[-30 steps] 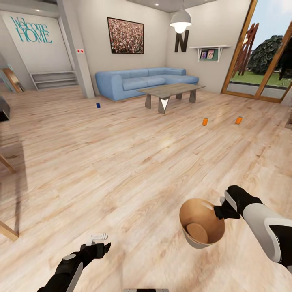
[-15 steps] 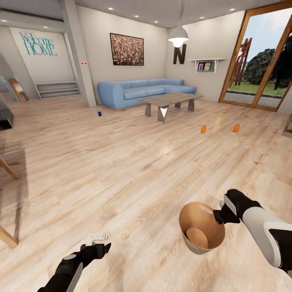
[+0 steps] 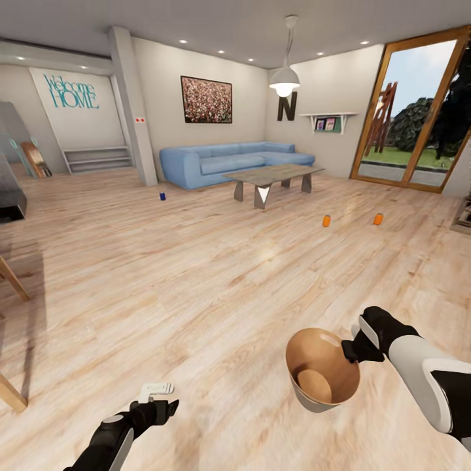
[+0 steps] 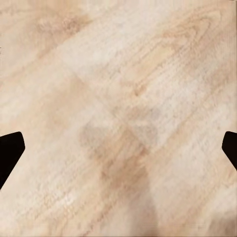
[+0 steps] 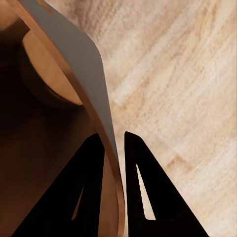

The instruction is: Put the three can of soda from the living room inside the tash can in the kitchen.

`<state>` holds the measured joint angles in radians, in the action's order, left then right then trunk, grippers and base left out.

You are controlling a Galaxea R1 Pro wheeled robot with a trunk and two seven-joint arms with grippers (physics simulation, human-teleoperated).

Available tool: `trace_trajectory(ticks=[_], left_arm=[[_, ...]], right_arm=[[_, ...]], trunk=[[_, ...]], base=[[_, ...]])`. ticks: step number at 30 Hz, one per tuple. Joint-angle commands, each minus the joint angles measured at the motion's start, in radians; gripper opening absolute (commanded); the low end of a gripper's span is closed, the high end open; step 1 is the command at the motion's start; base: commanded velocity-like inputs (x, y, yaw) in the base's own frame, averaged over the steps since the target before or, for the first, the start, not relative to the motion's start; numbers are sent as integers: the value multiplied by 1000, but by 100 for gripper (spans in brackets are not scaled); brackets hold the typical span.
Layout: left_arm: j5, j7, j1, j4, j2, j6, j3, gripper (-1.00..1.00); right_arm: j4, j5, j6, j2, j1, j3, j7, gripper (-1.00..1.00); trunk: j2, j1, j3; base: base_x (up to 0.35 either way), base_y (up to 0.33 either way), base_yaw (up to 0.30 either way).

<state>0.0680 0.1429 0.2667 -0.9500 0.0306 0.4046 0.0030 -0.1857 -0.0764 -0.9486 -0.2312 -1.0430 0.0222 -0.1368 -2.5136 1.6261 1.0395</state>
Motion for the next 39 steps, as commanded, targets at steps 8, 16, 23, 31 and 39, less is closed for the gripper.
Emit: trace_trajectory(ticks=[8, 16, 23, 31, 39], left_arm=[[0, 1, 0, 5, 0, 0, 0, 100], [0, 0, 0, 5, 0, 1, 0, 100], [1, 9, 2, 5, 0, 9, 1, 100], [3, 23, 118, 5, 6, 140, 3, 100], [12, 44, 310, 110, 54, 277, 8, 100]], right_arm=[[1, 21, -2, 10, 0, 9, -9, -100], [7, 22, -2, 24, 0, 10, -9, -100], [13, 22, -2, 27, 3, 10, -10, -100], [12, 20, -2, 35, 6, 10, -10, -100], [9, 17, -2, 51, 6, 8, 0, -100]], trunk=[[2, -4, -31], [4, -7, -62], [5, -10, -89], [7, -14, -120], [9, -18, -151]], base=[[0, 0, 0], [0, 0, 0], [0, 0, 0], [0, 0, 0], [0, 0, 0]])
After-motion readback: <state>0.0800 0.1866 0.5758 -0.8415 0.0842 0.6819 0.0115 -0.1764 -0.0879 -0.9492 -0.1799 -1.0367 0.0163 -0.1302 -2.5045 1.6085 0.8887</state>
